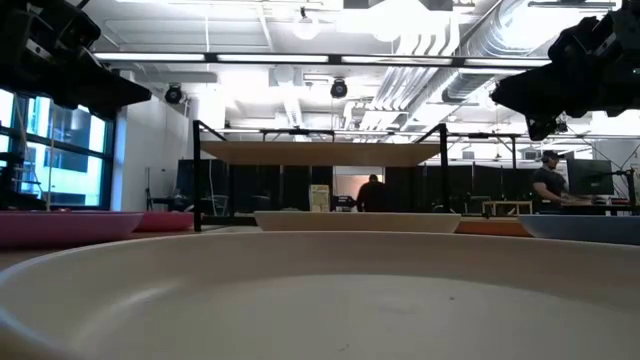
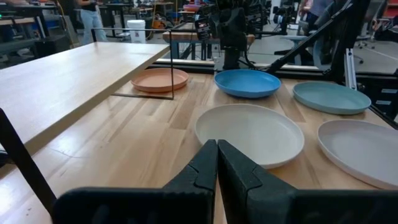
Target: Place and stack plates onto a shelf
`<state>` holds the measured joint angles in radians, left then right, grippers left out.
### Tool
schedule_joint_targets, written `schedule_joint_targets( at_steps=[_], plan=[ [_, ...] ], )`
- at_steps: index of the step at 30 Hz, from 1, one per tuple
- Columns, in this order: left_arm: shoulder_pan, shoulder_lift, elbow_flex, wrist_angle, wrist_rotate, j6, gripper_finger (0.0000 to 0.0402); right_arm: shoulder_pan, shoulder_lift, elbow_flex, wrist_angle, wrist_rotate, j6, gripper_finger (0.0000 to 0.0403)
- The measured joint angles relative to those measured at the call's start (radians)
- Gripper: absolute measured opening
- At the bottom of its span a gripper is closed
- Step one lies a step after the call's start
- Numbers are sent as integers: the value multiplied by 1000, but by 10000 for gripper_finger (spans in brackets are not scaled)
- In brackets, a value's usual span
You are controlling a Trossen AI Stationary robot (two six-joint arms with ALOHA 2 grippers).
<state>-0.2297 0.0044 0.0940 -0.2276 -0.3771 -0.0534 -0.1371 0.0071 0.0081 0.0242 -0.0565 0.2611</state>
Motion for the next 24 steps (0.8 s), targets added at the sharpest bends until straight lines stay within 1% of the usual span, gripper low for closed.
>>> schedule_joint_targets(
  at_steps=[5, 11, 15, 17, 21, 24],
  plan=[
    [0, 0, 0, 1, 0, -117, 3, 0, 0, 0, 0, 0, 0, 103],
    [0, 0, 0, 29, 0, -194, 3, 0, 0, 0, 0, 0, 0, 103],
    [0, 0, 0, 94, 19, -417, 3, 0, 0, 0, 0, 0, 0, 103],
    [0, 0, 0, 122, 29, -487, 3, 0, 0, 0, 0, 0, 1, 103],
    [0, 0, 0, 124, 26, -523, 3, 0, 0, 0, 1, 8, 55, 103],
    [0, 0, 0, 122, 29, -548, 3, 0, 0, 0, 3, 22, 60, 103]
  ],
)
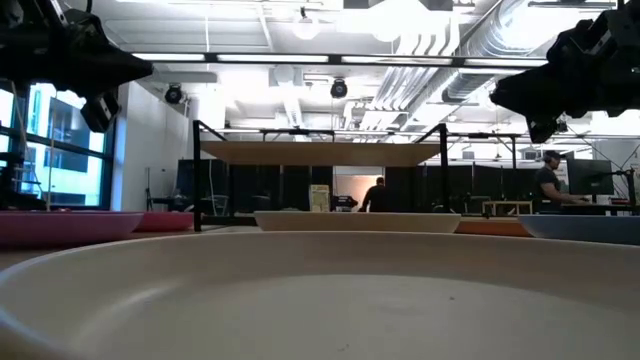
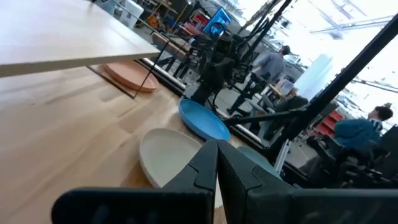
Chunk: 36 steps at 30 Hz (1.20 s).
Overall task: Place and stack plates onto a shelf
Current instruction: Put the brown plate on the shelf
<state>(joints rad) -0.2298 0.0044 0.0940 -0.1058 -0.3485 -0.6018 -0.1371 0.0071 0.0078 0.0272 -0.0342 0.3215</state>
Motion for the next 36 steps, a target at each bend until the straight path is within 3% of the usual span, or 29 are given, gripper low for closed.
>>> schedule_joint_targets(
  at_steps=[6, 13, 20, 24, 30, 36],
  plan=[
    [0, 0, 0, 7, -1, -31, 3, 0, 0, 0, 52, 7, 37, 103],
    [0, 0, 0, 75, -60, -77, 3, 0, 0, 0, 178, 6, 310, 103],
    [0, 0, 0, 216, -154, -45, 3, 0, 0, 0, 295, 11, 309, 103],
    [0, 1, 0, 318, -186, -6, 3, 0, 0, 0, 390, 88, 311, 103],
    [0, 2, 0, 546, -181, 158, 3, 0, 0, 16, 548, 150, 302, 103],
    [0, 3, 58, 634, -181, 338, 3, 0, 9, 177, 466, 166, 65, 103]
  ],
)
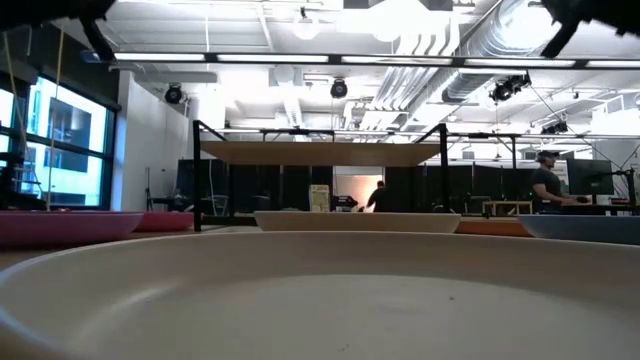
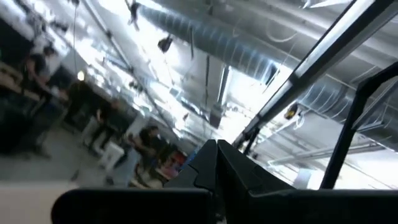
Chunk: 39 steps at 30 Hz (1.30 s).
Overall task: Place and stack plates onto a shelf
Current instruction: Put the brown plate on the shelf
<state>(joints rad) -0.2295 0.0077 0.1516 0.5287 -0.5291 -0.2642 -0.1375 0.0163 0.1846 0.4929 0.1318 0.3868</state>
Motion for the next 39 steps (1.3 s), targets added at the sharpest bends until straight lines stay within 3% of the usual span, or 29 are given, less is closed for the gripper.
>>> schedule_joint_targets(
  at_steps=[4, 10, 14, 21, 29, 34, 39],
  plan=[
    [0, 41, 73, -2, 2, 80, 3, 0, 52, 182, -261, 51, -151, 103],
    [0, 169, 194, -11, 2, 217, 3, 0, 235, 493, -781, 183, -300, 103],
    [0, 250, 280, -19, -23, 280, 3, 0, 373, 670, -1055, 260, -284, 103],
    [0, 353, 435, -157, -51, 397, 3, 0, 603, 910, -1436, 294, -255, 103],
    [0, 409, 510, -302, -98, 400, 3, 0, 829, 988, -1689, 278, -252, 103],
    [0, 414, 509, -536, -191, 365, 3, 0, 945, 949, -1758, 267, -180, 103],
    [0, 420, 509, -662, -196, 254, 3, -6, 1040, 912, -1760, 125, -142, 103]
  ],
)
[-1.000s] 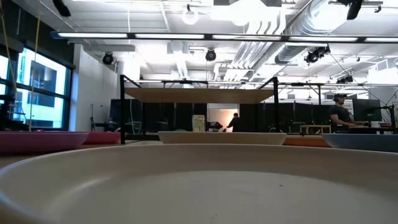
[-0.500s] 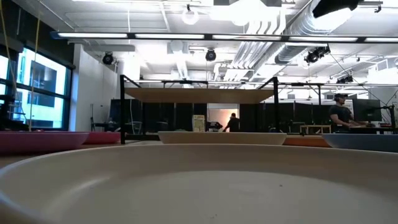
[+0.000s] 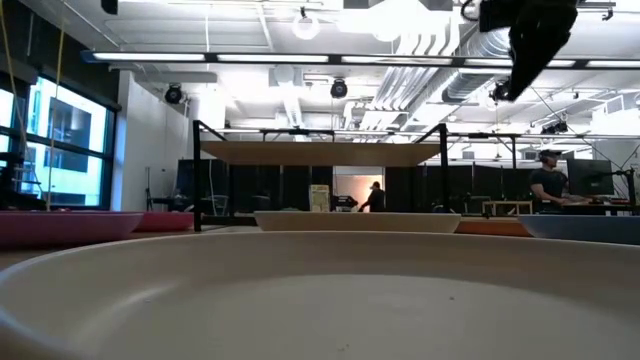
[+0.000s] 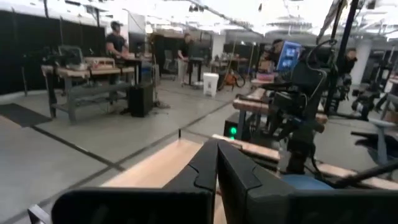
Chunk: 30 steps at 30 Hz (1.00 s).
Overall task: Place and stack plates onto a shelf
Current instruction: Put the brown plate on the shelf
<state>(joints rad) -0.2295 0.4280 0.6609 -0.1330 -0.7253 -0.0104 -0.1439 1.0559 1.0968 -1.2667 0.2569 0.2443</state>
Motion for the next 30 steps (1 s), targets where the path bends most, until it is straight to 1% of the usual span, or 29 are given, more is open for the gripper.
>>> schedule_joint_targets(
  at_steps=[2, 8, 13, 20, 26, 30],
  plan=[
    [0, 1, 0, -15, 6, -3, 3, -4, 30, -21, 10, -24, -8, 103],
    [0, 7, 0, -27, 6, 21, 3, -30, 83, -132, 89, -33, -107, 103],
    [0, 12, 0, -30, 6, 22, 3, -84, 89, -229, 203, -67, -136, 103],
    [0, 19, 0, -26, 4, 22, 3, -151, 89, -341, 321, -66, -195, 103],
    [0, 30, 0, -28, 3, 22, 3, -192, 103, -346, 357, -73, -207, 103],
    [0, 41, 0, -27, 7, 22, 3, -200, 111, -346, 391, -113, -200, 103]
  ],
)
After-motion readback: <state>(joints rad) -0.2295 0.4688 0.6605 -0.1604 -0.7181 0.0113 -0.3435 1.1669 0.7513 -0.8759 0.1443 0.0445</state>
